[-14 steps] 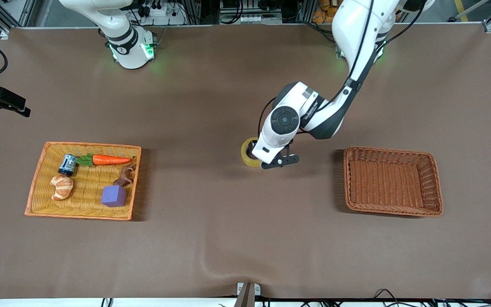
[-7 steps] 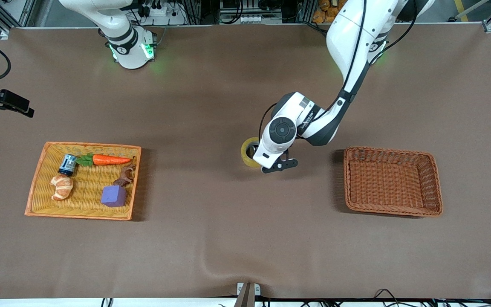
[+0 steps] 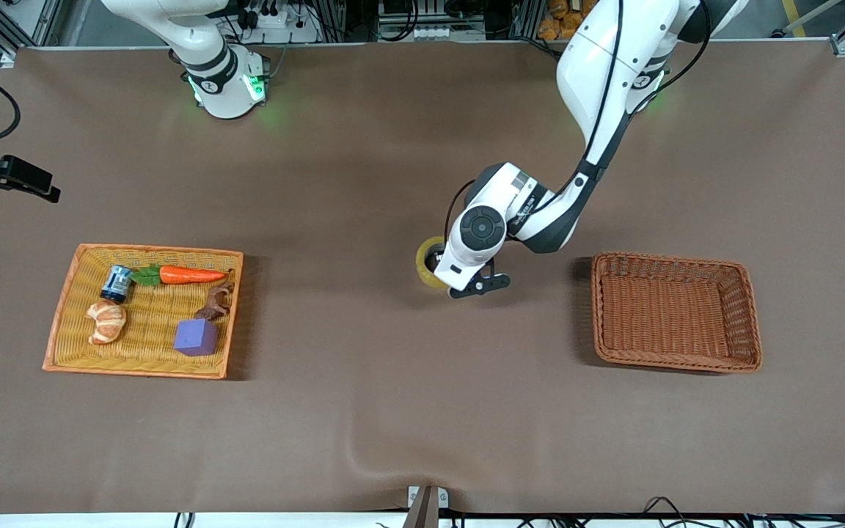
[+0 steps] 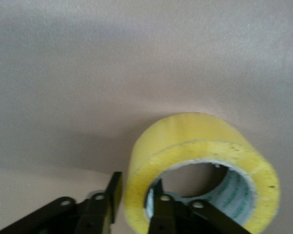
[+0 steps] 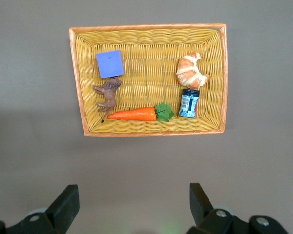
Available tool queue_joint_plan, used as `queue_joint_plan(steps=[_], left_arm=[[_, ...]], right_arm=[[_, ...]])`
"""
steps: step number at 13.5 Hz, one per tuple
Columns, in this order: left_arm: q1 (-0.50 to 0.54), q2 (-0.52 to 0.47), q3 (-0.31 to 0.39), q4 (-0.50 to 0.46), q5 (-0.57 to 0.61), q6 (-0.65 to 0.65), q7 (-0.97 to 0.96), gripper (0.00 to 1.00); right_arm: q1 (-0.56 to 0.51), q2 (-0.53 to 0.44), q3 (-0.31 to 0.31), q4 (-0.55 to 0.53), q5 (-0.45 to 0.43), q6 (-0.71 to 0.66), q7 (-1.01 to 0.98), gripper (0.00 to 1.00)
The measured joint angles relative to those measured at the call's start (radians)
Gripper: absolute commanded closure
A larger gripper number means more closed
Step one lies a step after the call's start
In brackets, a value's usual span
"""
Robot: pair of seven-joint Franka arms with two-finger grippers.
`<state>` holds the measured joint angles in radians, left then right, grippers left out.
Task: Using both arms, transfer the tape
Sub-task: 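Lower the left gripper and close it on the tape roll's rim, then carry the tape roll into the brown basket and open the left gripper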
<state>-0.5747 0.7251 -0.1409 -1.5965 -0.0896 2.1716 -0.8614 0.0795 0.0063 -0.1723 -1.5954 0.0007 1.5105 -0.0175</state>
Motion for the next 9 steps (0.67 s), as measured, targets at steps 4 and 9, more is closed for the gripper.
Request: queue_joint_plan(steps=[4,9], left_arm=[[0.041,-0.034,0.017,0.027,0.001,-0.004,-0.050,1.00],[0.254,-0.242,0.021,0.036,0.067,-0.217,0.017,1.00]], right_arm=[[0.000,0.003,-0.001,-0.001,-0.004,0.001,0.000,0.00],[0.001,0.003,0.000,0.000,-0.007,0.004,0.001,0.00]])
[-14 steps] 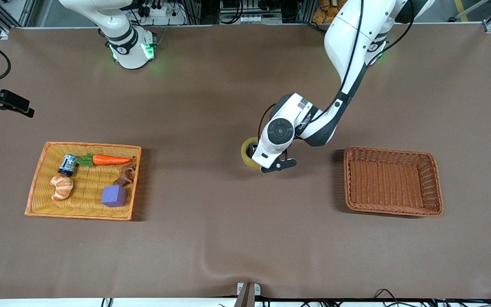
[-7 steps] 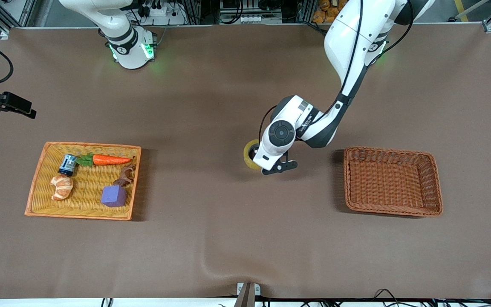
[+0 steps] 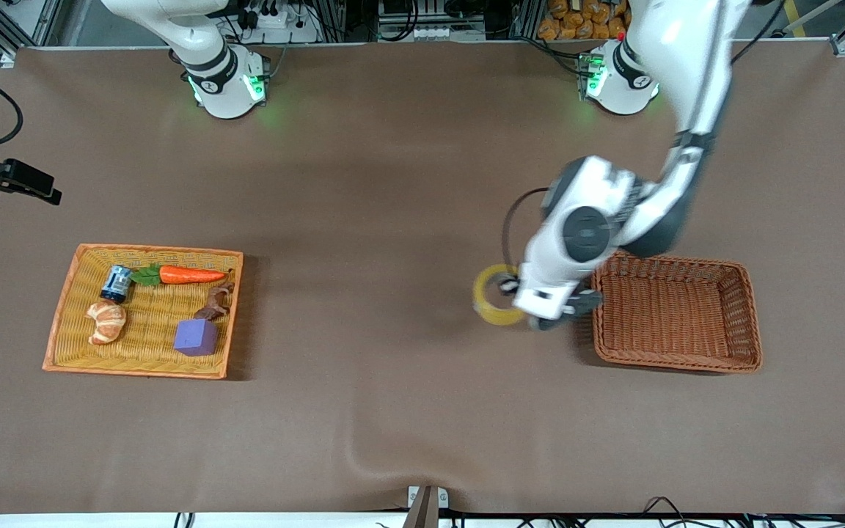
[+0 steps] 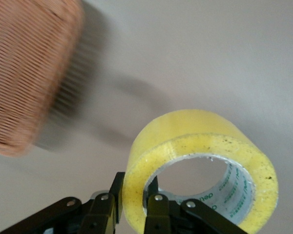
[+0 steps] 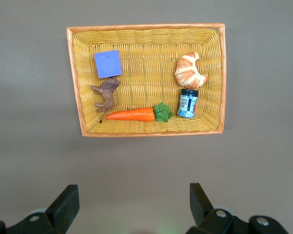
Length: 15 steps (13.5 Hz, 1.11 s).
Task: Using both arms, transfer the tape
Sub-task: 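Carry the tape roll into the brown basket and open the left gripper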
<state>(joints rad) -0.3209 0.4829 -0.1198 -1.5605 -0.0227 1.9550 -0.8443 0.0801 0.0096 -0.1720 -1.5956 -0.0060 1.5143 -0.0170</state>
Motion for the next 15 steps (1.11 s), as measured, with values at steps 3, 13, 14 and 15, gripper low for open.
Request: queue_joint_plan(steps=[3,13,14,15], left_arm=[[0.163,-0.077,0.003,-0.040,0.004,-0.037,0.247,1.00],[0.453,0.057,-0.002,-0.217,0.026,0.176,0.660,0.55],[0.455,0.071,-0.001,-0.217,0.059,0.185,0.660,0.01],[0.457,0.074,-0.001,-0.217,0.083,0.186,0.660,0.00]], right_arm=[[0.001,0.000,0.001,0.000,0.000,0.000,0.000,0.00],[0.001,0.000,0.002,0.002,-0.006,0.001,0.000,0.00],[0.001,0.000,0.003,0.002,-0.006,0.000,0.000,0.00],[0.001,0.000,0.003,0.002,-0.007,0.000,0.000,0.00]])
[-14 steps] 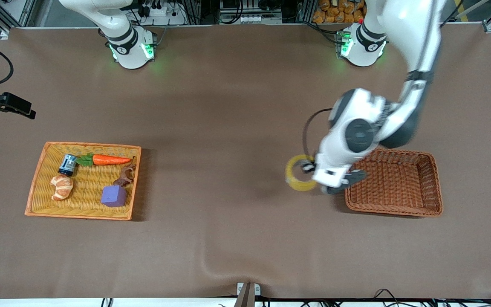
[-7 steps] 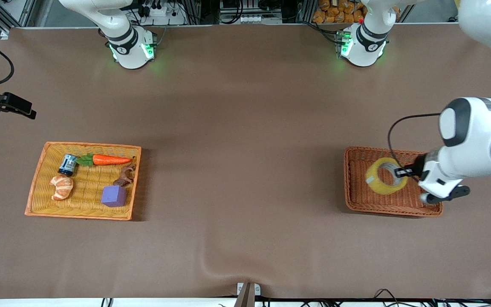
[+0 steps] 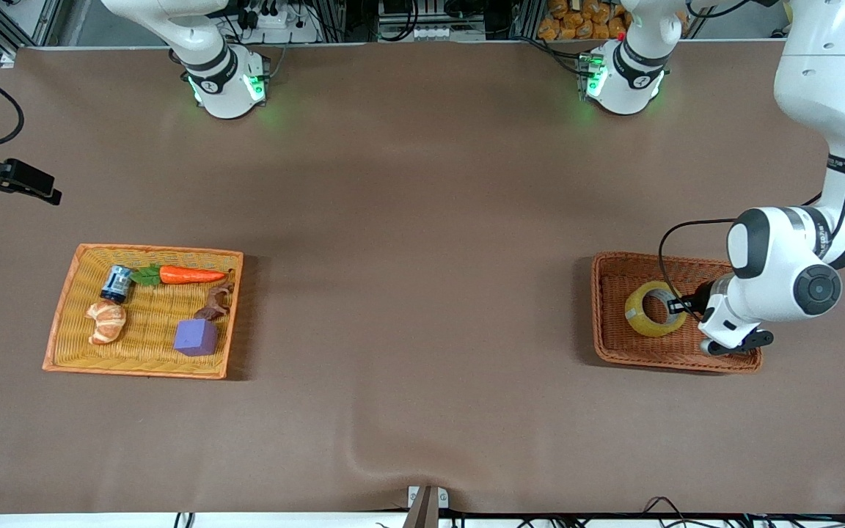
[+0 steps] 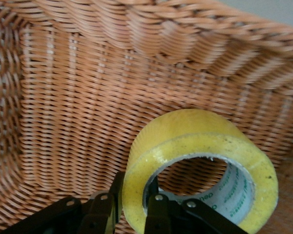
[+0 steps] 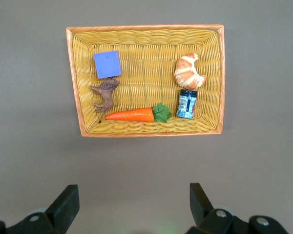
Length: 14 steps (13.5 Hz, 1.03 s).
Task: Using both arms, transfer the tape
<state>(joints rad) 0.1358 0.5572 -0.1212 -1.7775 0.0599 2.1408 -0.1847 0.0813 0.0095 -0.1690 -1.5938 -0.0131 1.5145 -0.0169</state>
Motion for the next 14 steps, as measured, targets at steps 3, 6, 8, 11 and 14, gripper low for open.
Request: queue_joint_plan(steps=[3,6,8,11,14], left_arm=[[0.000,-0.015,-0.003,0.049,0.027,0.014,0.000,0.00],[0.000,-0.106,-0.009,0.160,0.050,0.004,0.000,0.00],[-0.001,-0.235,-0.027,0.184,0.053,-0.047,0.001,0.00],[-0.003,-0.429,-0.092,0.206,0.054,-0.323,0.001,0.00],[-0.005,-0.482,-0.131,0.288,0.016,-0.534,0.001,0.00]], right_arm=[[0.000,0.000,0.001,0.000,-0.001,0.000,0.000,0.00],[0.000,0.000,0.002,0.001,-0.002,0.000,0.000,0.00],[0.000,0.000,0.002,0.001,-0.002,0.000,0.000,0.00],[0.000,0.000,0.002,0.002,-0.003,0.001,0.000,0.00],[0.000,0.000,0.002,0.002,-0.003,0.001,0.000,0.00]])
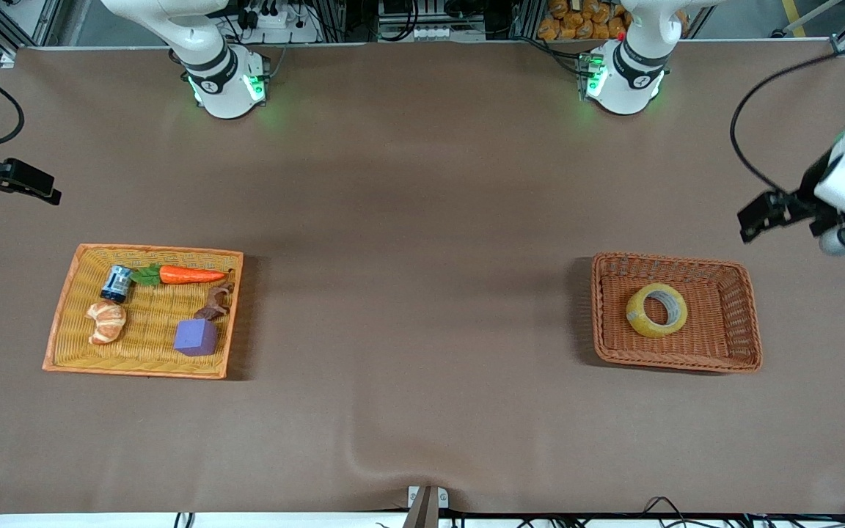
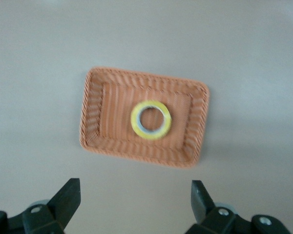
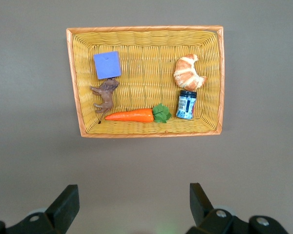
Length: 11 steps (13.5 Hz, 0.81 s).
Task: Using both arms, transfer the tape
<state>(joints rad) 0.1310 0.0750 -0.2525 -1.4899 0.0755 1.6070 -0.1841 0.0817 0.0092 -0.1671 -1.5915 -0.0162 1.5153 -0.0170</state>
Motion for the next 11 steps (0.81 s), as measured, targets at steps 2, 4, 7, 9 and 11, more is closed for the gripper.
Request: queue_joint_plan(steps=[2,4,7,9,11], left_arm=[[0.000,-0.001,0.002,0.037,-0.023,-0.046,0.000,0.00],[-0.016,-0.006,0.020,0.050,-0.030,-0.090,0.000,0.00],[-0.090,-0.017,0.105,0.041,-0.032,-0.140,0.024,0.00],[-0.152,-0.019,0.189,0.039,-0.034,-0.140,0.056,0.00],[-0.159,-0.022,0.221,0.039,-0.039,-0.140,0.115,0.00]], right_arm=[[0.000,0.000,0.000,0.000,0.000,0.000,0.000,0.00],[0.000,0.000,0.000,0.000,0.000,0.000,0.000,0.00],[0.000,0.000,0.000,0.000,-0.001,0.000,0.001,0.00],[0.000,0.000,0.000,0.000,-0.001,0.000,0.002,0.00],[0.000,0.000,0.000,0.000,-0.001,0.001,0.002,0.00]])
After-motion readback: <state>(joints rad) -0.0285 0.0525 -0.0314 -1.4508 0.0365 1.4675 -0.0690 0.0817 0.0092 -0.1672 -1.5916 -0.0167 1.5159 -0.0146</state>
